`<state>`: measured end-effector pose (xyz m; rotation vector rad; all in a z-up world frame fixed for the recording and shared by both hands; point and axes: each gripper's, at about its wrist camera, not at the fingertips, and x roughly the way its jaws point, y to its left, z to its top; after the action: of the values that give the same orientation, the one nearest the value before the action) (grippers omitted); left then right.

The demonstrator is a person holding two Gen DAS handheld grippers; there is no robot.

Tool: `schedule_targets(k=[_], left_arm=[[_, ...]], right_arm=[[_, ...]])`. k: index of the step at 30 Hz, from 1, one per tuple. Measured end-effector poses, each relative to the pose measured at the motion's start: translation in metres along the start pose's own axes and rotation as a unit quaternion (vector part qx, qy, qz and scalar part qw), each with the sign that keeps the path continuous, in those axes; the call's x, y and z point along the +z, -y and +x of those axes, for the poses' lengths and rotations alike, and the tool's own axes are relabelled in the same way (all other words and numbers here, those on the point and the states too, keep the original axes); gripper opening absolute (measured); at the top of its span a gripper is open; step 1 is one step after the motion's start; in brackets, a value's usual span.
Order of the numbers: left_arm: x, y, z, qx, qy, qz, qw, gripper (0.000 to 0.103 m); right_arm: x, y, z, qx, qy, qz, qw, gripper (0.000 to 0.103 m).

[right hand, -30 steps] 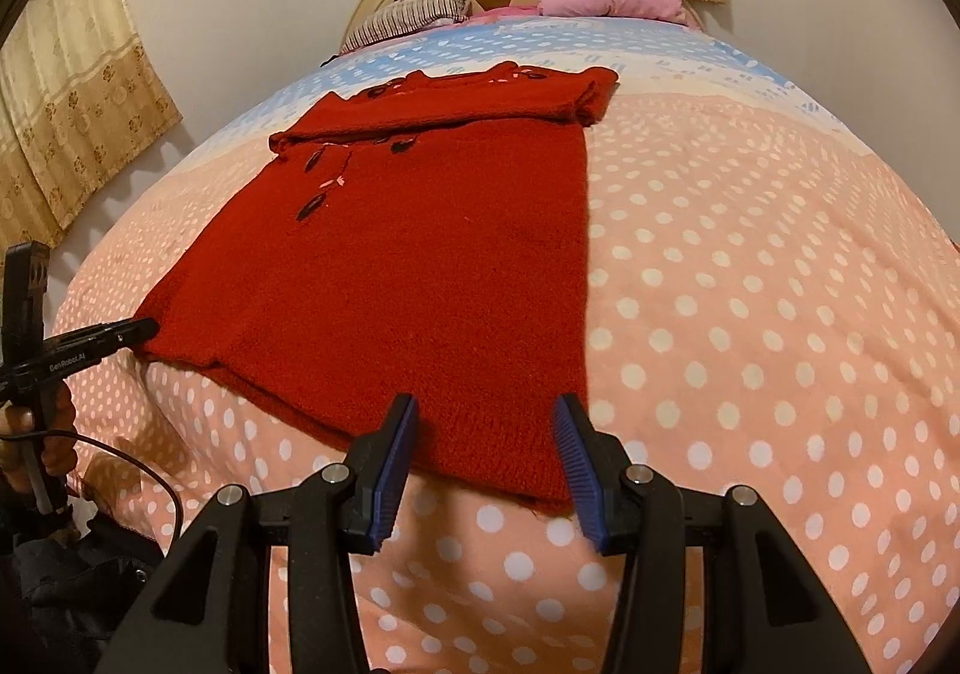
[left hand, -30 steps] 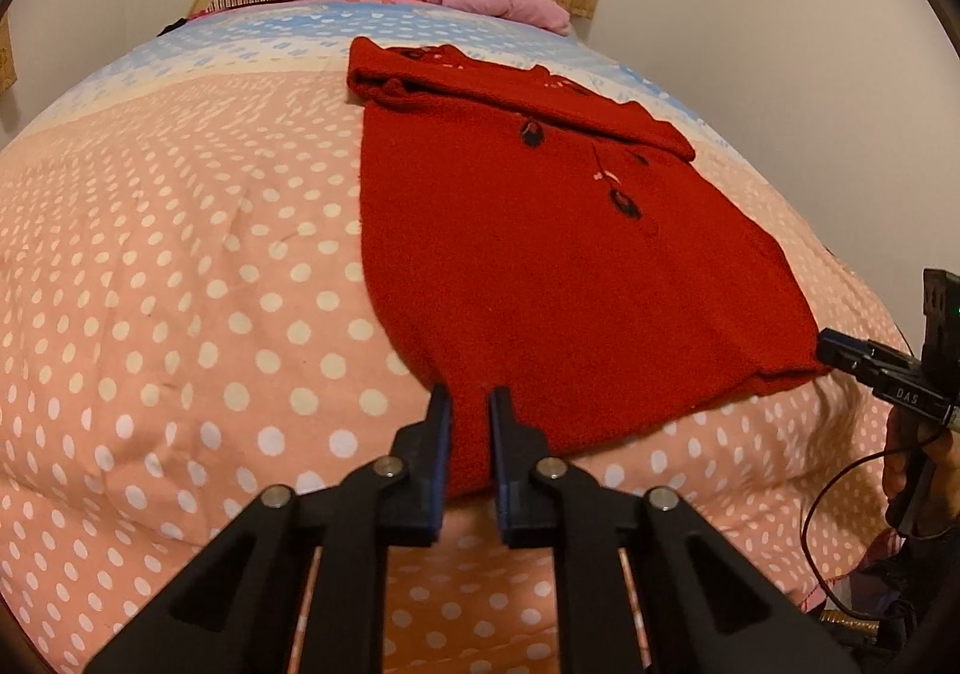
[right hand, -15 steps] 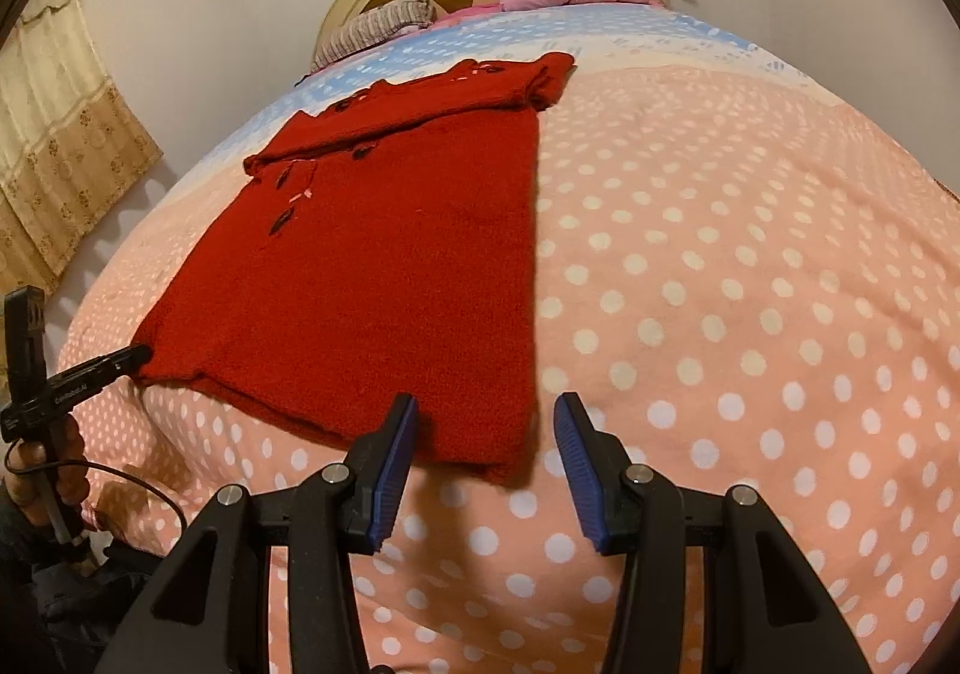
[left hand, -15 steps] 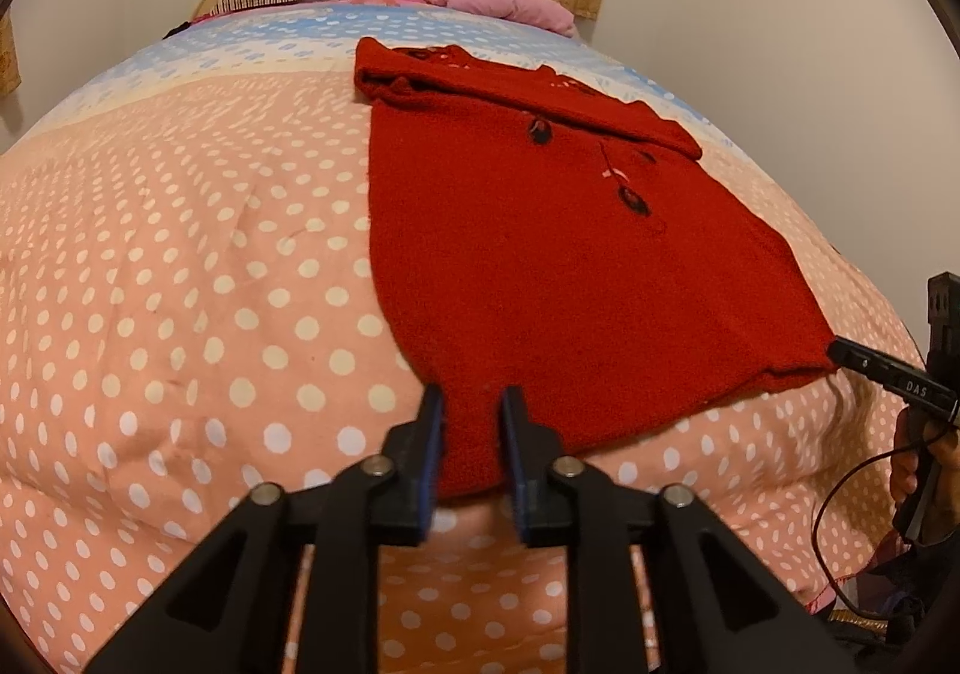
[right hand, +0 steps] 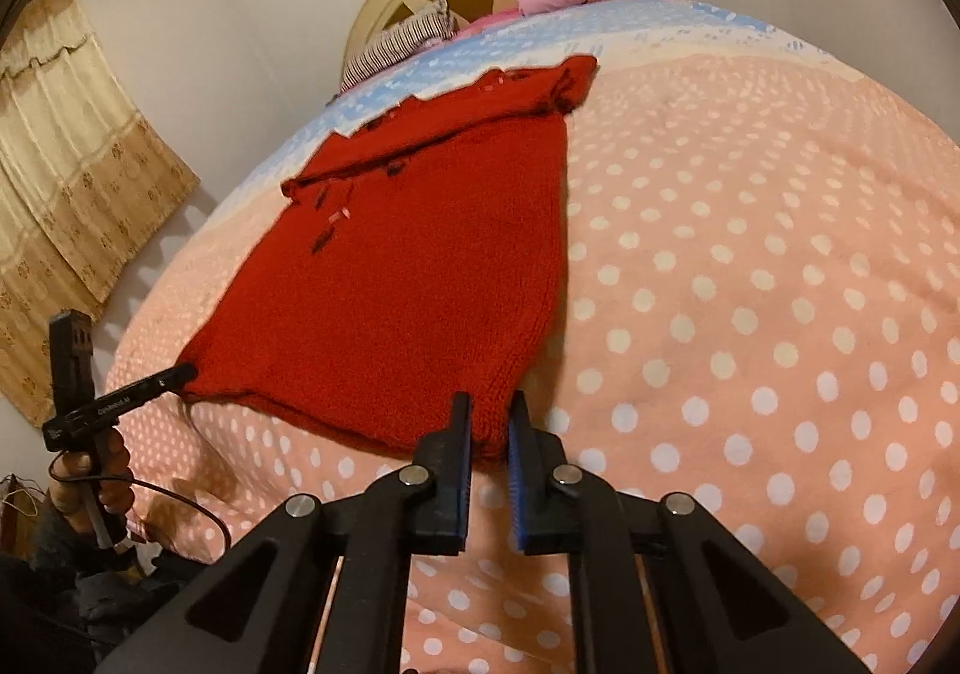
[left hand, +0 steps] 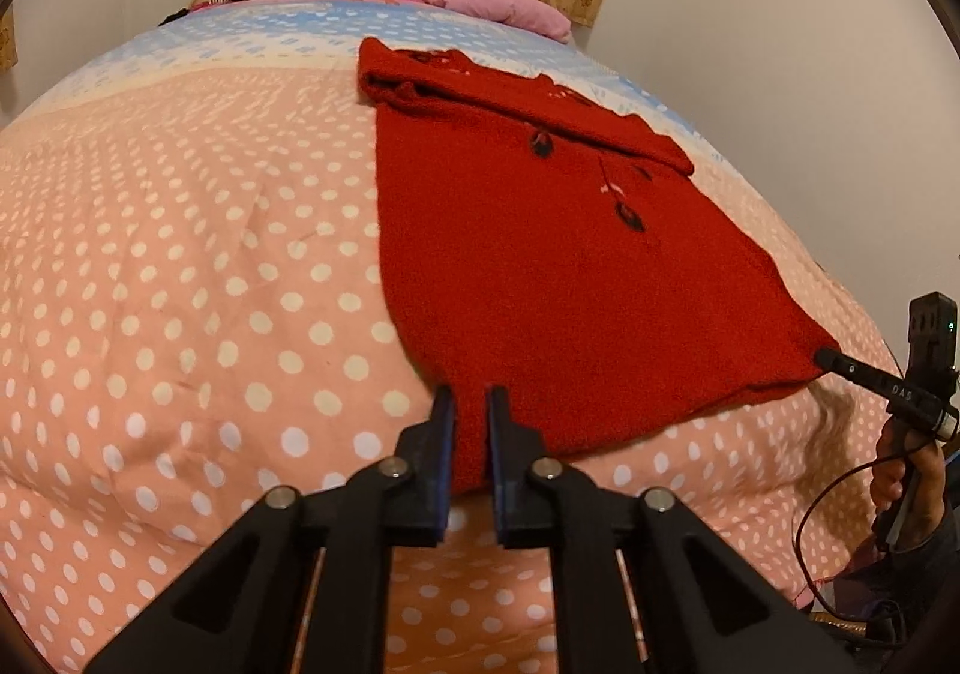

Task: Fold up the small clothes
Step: 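Close the left tool on the sweater hem while the right tool closes on the hem too, then lift the hem with both tools and carry it toward the collar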

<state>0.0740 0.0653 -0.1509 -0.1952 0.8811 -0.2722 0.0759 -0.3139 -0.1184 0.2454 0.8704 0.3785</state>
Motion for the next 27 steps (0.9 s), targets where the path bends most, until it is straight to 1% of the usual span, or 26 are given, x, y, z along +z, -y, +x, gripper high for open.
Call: schedule_targets(k=[2,5,8,14,18,21,24,27], left_arm=[[0.002,0.001,-0.005,-0.006,0.009,0.000,0.9999,0.010],[0.007,-0.001,-0.015,-0.019,0.025,-0.008,0.9995,0.010],[0.011,-0.004,-0.023,-0.031,0.036,-0.016,0.9987,0.010],[0.016,-0.010,-0.019,-0.050,0.036,-0.029,0.9977,0.009],[0.026,-0.011,-0.019,-0.049,0.043,-0.027,0.9975,0.009],[0.038,-0.010,-0.022,-0.049,0.054,-0.022,0.9971,0.008],[0.051,-0.009,-0.025,-0.048,0.063,-0.018,0.9967,0.008],[0.068,-0.013,-0.025,-0.055,0.068,-0.024,0.9959,0.008]], right_arm=[[0.002,-0.001,-0.005,0.013,0.011,0.005,1.000,0.009],[0.007,-0.002,-0.017,0.045,0.032,0.016,0.998,0.009],[0.013,-0.005,-0.027,0.058,0.049,0.018,0.997,0.009],[0.017,0.000,-0.027,0.079,0.052,0.042,0.995,0.009],[0.026,-0.001,-0.029,0.087,0.059,0.051,0.993,0.009],[0.040,-0.007,-0.035,0.088,0.073,0.044,0.992,0.009],[0.058,-0.012,-0.040,0.086,0.088,0.035,0.992,0.008],[0.078,-0.017,-0.044,0.088,0.104,0.031,0.990,0.008]])
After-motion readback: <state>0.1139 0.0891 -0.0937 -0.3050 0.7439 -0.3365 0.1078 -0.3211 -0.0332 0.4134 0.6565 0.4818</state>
